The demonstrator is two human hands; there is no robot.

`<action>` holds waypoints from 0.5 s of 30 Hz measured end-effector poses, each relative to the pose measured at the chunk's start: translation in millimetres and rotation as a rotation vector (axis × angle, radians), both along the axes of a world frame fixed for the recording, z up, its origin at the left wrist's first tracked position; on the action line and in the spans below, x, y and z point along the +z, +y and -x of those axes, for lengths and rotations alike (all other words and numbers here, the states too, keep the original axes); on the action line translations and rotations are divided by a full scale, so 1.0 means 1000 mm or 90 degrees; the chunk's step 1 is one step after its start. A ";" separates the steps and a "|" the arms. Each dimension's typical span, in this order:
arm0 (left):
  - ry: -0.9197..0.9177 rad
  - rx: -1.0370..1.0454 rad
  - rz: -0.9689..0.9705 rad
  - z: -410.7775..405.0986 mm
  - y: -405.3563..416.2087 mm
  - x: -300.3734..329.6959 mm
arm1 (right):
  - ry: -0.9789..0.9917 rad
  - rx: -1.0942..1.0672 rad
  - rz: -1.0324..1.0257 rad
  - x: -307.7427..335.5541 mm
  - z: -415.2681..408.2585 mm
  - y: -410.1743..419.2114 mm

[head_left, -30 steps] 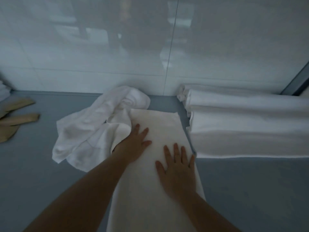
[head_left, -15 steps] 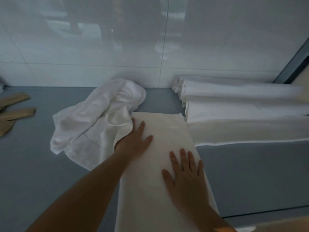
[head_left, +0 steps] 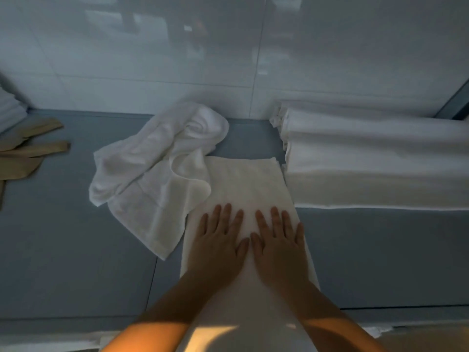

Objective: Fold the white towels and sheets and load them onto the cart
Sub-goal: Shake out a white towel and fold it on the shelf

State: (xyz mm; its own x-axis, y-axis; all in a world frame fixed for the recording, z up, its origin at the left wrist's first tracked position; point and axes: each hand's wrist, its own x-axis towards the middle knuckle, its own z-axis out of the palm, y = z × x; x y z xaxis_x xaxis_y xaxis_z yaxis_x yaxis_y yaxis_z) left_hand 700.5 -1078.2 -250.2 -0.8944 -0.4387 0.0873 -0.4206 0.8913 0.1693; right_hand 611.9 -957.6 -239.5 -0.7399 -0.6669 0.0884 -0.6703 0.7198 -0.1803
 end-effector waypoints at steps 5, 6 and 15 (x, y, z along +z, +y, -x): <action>-0.026 0.019 0.015 0.023 -0.013 0.003 | -0.001 0.007 -0.037 0.008 0.015 -0.010; -0.032 0.018 0.020 0.027 -0.016 0.003 | 0.008 0.021 -0.026 0.008 0.014 -0.007; -0.035 0.047 -0.020 0.008 0.005 0.009 | -0.002 0.050 -0.021 0.005 0.012 -0.005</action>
